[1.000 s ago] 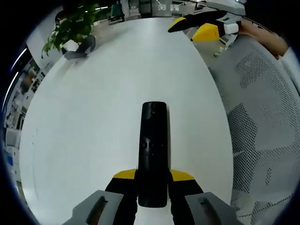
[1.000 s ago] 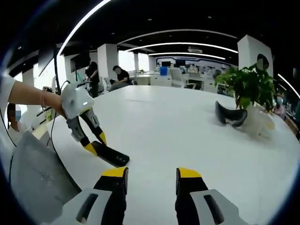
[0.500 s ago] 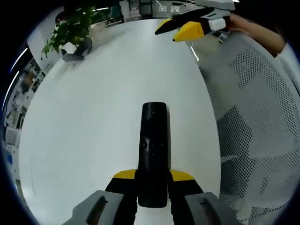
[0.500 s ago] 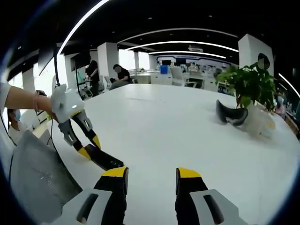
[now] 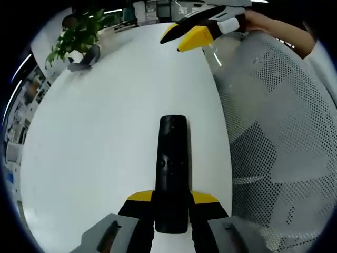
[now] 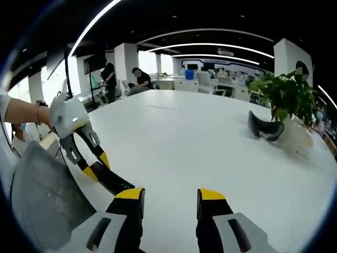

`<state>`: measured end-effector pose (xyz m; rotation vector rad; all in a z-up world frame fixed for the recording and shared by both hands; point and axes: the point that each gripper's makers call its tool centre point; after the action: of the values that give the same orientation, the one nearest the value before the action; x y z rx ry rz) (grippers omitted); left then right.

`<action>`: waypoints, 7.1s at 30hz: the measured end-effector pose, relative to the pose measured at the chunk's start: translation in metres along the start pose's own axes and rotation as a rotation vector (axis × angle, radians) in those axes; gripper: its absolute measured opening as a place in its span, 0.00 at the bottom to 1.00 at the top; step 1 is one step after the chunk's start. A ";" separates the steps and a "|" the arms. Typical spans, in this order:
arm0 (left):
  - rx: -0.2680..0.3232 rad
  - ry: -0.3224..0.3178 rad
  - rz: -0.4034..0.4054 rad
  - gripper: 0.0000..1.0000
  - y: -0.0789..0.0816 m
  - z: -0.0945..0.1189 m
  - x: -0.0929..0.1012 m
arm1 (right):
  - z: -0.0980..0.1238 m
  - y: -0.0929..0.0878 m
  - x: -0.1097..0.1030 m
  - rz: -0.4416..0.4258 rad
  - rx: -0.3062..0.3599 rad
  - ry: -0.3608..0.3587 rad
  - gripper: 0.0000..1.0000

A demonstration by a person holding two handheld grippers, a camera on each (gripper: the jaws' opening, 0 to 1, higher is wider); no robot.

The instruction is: Press the specified remote control buttons in sequence, fully releasing each button before pressing the next.

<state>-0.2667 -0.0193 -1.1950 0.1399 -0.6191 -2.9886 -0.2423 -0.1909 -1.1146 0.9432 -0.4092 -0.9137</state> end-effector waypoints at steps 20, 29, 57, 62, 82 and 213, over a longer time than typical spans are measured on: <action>0.048 0.017 0.050 0.25 -0.001 0.001 0.020 | -0.007 -0.005 -0.027 -0.083 -0.014 0.166 0.38; 0.121 0.033 0.098 0.25 -0.004 0.004 0.020 | -0.009 -0.020 -0.071 -0.056 -0.134 0.415 0.23; 0.366 0.047 0.149 0.25 0.000 -0.001 0.023 | -0.029 -0.055 -0.132 0.377 -0.442 0.670 0.02; 0.369 0.048 0.148 0.25 0.002 0.000 0.024 | -0.028 -0.056 -0.127 0.380 -0.441 0.649 0.00; 0.392 -0.033 0.032 0.25 0.006 0.002 0.032 | -0.041 -0.054 -0.101 0.491 -0.529 0.560 0.00; 0.446 -0.067 0.004 0.26 0.013 -0.001 0.040 | -0.059 -0.056 -0.128 0.848 -0.516 0.599 0.00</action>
<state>-0.3056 -0.0355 -1.1940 0.0658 -1.2818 -2.8080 -0.3043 -0.0712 -1.1843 0.4426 -0.0225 0.0685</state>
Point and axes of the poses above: the point that each gripper's makers call its tool centre point, and the gripper's own axes: z roughly backward along the fingers, x roughly to its right, y roughly out of its top, and after that the axes turned 3 degrees about y, right-handed
